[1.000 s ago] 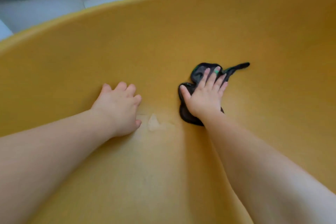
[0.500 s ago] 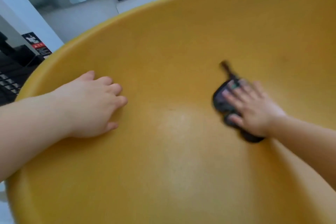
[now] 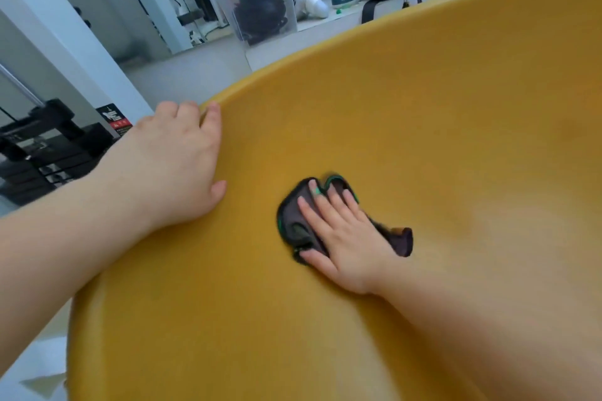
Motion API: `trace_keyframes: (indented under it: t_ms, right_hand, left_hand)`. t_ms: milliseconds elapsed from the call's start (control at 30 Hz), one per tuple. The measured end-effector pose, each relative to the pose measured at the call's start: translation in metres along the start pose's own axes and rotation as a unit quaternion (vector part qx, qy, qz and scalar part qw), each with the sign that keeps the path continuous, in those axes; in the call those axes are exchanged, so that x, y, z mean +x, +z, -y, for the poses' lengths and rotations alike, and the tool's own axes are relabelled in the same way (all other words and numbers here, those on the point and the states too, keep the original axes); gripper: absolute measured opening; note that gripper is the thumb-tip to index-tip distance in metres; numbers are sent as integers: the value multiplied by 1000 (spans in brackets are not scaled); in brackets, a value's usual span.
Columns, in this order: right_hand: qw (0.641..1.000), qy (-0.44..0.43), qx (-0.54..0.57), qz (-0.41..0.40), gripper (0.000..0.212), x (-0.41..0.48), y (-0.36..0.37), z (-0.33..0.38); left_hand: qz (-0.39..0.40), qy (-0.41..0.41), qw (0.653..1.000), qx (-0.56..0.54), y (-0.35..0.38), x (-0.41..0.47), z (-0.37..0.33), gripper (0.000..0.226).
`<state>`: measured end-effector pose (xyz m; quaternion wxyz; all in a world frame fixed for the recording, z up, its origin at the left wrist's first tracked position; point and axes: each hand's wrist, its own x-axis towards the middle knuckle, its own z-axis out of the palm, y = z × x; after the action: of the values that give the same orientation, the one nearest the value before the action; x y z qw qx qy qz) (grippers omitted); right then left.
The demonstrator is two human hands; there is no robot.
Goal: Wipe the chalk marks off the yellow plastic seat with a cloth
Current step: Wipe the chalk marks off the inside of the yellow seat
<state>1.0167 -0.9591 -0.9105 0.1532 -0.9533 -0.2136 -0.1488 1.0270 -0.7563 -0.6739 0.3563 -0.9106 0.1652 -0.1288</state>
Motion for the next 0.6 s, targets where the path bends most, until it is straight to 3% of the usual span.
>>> trace_keyframes:
  t_ms: [100, 200, 267, 367, 467, 533, 600]
  right_hand:
    - [976, 168, -104, -89, 103, 45, -34, -69]
    - [938, 283, -70, -187, 106, 105, -71, -79]
    - [939, 254, -37, -227, 98, 135, -78, -46]
    - [979, 23, -53, -194, 90, 136, -45, 26]
    - [976, -75, -77, -190, 80, 123, -37, 14]
    - [972, 5, -113, -208, 82, 121, -50, -33]
    - [957, 159, -122, -209, 84, 113, -67, -81]
  left_hand:
    - [-1, -2, 999, -33, 0, 1, 1, 101]
    - [8, -5, 997, -75, -3, 0, 1, 104]
    - [13, -9, 995, -95, -4, 0, 2, 112]
    - [10, -10, 994, -106, -4, -1, 2, 120]
    - [9, -10, 995, -98, -6, -3, 2, 121]
    - [15, -9, 995, -102, -8, -3, 1, 122]
    - [16, -10, 994, -108, -7, -2, 1, 122]
